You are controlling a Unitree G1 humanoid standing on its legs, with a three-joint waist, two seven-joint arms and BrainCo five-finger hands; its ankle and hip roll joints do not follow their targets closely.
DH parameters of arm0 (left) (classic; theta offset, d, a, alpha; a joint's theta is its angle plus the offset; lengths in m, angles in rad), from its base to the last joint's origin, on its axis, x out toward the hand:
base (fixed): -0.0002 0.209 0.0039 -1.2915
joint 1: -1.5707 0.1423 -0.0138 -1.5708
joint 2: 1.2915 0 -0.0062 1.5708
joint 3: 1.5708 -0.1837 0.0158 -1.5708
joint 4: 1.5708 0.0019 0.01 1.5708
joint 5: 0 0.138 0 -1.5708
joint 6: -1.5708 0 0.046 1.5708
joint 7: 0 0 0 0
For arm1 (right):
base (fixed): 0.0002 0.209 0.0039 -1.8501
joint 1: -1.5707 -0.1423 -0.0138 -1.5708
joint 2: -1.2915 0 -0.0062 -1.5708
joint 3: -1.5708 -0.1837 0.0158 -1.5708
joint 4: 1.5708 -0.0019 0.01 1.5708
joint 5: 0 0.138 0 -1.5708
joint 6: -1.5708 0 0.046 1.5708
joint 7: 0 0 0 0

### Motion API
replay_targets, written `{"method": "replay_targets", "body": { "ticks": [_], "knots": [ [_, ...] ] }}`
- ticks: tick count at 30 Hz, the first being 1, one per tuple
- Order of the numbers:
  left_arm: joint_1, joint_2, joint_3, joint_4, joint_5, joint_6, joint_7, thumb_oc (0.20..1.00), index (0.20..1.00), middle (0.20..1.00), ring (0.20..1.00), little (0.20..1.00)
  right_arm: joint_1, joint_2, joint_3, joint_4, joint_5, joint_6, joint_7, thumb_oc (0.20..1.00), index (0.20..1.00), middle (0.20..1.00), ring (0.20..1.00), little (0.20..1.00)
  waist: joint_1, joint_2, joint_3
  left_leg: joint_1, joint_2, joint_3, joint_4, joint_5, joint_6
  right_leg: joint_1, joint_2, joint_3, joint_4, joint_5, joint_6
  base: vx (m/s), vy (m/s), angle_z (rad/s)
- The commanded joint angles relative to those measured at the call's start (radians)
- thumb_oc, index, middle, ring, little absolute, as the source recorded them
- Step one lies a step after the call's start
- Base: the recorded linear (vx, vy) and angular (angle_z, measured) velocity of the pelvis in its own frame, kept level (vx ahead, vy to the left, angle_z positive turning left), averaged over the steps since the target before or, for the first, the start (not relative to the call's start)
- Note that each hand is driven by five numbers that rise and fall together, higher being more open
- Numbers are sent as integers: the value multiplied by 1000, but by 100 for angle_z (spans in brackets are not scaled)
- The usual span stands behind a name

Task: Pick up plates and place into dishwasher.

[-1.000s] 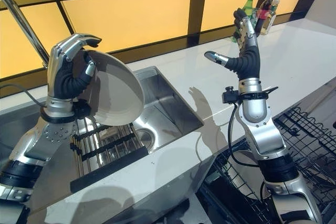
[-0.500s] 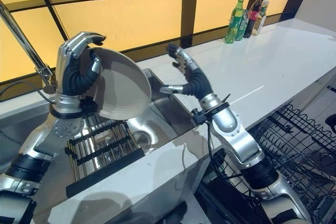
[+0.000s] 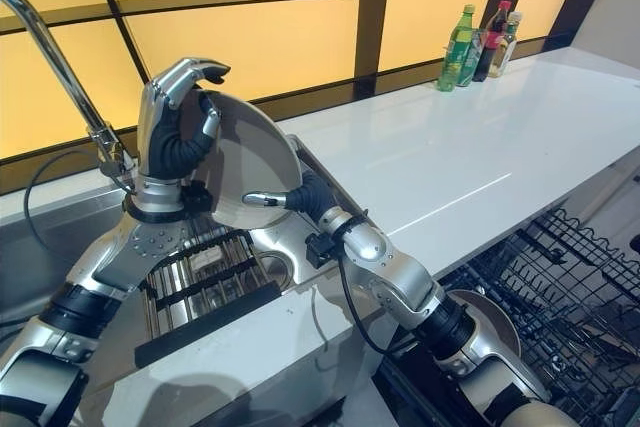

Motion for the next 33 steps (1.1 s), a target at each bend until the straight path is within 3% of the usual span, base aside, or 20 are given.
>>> {"method": "replay_targets", "body": {
  "ticks": [1,3,4,5,6,19,33],
  "knots": [
    [-174,19,-74,76,-77,0,41,200,200,200,200,200,-121,47,29,22,88,-6,-19,1000,1000,1000,1000,1000,32,-8,-56,-131,31,0,-1,62,-11,8,-43,-4,189,-214,23,5,-10,3],
    [-190,15,-88,85,-85,-1,41,200,200,200,200,200,-144,73,48,49,106,5,-33,1000,1000,1000,1000,1000,41,-11,-57,-134,29,-8,0,63,-11,11,-41,-8,187,-214,21,6,-13,4],
    [-194,13,-92,88,-86,-2,42,200,200,200,200,200,-151,82,55,57,108,5,-33,689,689,689,689,689,44,-11,-57,-135,29,-9,1,63,-11,12,-41,-9,186,-214,21,10,-8,4],
    [-198,11,-98,92,-86,-4,43,200,200,200,200,200,-159,91,63,66,109,4,-37,253,253,253,253,253,47,-11,-57,-136,29,-11,2,63,-12,14,-40,-10,185,-214,20,10,-1,7],
    [-201,10,-102,96,-89,-7,44,200,200,200,200,200,-169,99,68,74,110,3,-49,200,200,200,200,200,50,-12,-57,-137,29,-14,2,64,-13,16,-40,-12,184,-215,19,8,1,14],
    [-192,-5,-97,94,-84,-5,50,200,200,200,200,200,-192,134,40,57,59,-38,-168,200,200,200,200,200,61,-7,-56,-145,22,-22,7,64,-11,20,-44,-15,182,-214,21,0,0,2],
    [-185,-10,-96,104,-88,-3,60,200,200,200,200,200,-172,110,16,39,61,-30,-171,200,200,200,200,200,59,-6,-54,-148,19,-27,9,65,-9,22,-46,-17,181,-213,21,0,1,0]
  ]
}}
